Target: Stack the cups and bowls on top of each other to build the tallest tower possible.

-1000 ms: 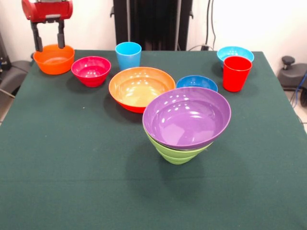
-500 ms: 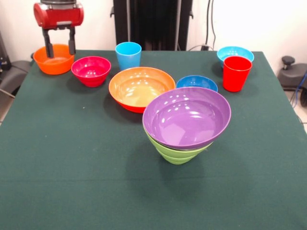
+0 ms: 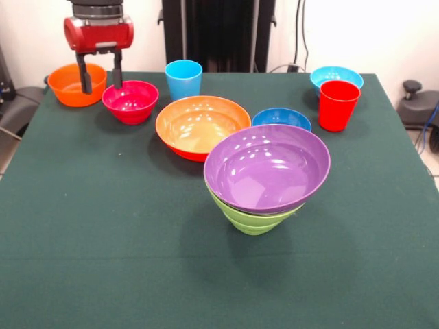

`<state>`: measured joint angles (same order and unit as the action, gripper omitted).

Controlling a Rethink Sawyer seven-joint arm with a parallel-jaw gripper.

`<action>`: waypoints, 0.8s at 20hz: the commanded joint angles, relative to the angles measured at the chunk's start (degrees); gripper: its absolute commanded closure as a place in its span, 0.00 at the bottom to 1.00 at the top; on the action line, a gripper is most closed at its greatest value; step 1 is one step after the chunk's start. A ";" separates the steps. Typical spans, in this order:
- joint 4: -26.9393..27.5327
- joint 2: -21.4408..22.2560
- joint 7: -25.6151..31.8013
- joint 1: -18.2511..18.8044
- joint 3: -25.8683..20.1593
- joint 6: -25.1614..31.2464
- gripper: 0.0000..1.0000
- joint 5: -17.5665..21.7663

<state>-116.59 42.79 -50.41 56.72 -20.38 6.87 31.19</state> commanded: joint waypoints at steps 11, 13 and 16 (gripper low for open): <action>3.42 -6.33 -9.55 -4.65 4.14 -3.85 0.00 2.59; 3.76 -6.71 -9.49 -4.86 4.49 -3.98 0.00 2.63; 4.37 -7.09 -9.22 -5.38 5.37 -3.85 0.00 2.82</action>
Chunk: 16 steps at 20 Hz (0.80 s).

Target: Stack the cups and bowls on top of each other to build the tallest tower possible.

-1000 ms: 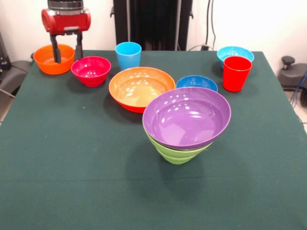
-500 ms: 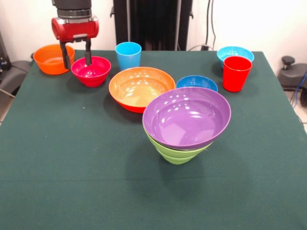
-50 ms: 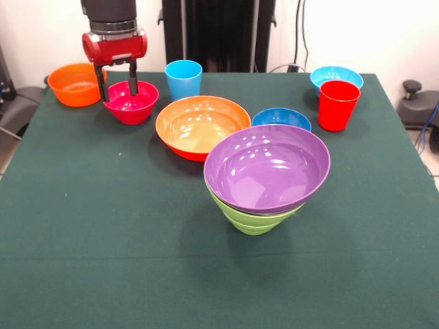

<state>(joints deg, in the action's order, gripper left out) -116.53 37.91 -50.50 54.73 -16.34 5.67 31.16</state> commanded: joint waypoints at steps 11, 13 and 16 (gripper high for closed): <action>5.38 -1.90 -8.29 -4.92 3.48 -3.36 0.00 3.57; 5.34 -1.56 -8.27 -5.26 3.74 -3.45 0.00 3.59; 5.26 -0.99 -7.98 -5.36 3.98 -3.28 0.00 3.70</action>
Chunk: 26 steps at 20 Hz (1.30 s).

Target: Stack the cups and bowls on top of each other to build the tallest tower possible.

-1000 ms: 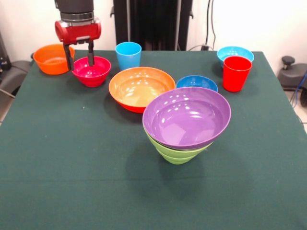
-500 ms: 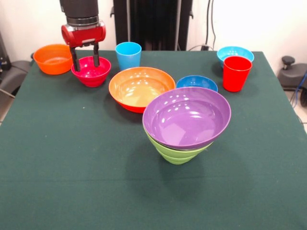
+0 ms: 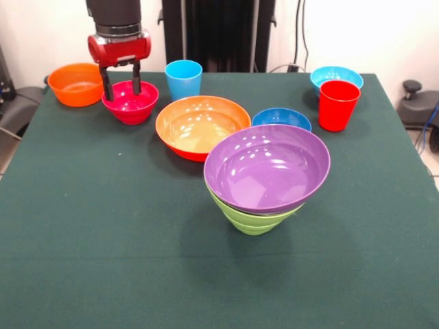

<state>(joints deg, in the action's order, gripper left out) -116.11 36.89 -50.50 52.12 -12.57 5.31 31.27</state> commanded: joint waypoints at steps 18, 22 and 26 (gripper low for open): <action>7.71 -2.16 -8.74 -5.81 3.52 -2.99 0.00 2.92; 8.65 -3.43 -9.19 -6.79 4.36 -3.70 0.00 2.53; 8.79 -3.49 -9.23 -7.14 4.68 -3.84 0.00 2.34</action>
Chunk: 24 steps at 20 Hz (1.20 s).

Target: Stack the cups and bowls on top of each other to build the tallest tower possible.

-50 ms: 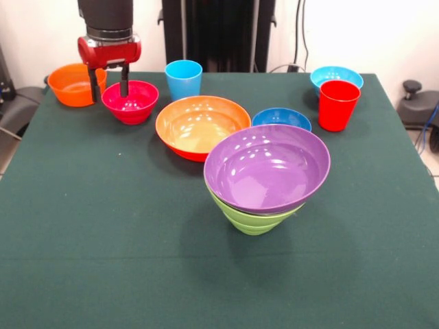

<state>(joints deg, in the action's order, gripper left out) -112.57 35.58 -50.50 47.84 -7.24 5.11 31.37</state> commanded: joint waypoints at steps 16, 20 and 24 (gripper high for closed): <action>6.61 -4.23 -8.28 -3.67 1.47 -4.74 0.00 3.79; 7.08 -5.47 -8.44 -3.90 1.82 -5.41 0.00 3.62; 7.87 -7.64 -9.26 -4.90 2.80 -7.51 0.00 3.07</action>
<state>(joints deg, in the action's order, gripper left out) -109.76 31.58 -50.50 46.12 -2.99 2.14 31.39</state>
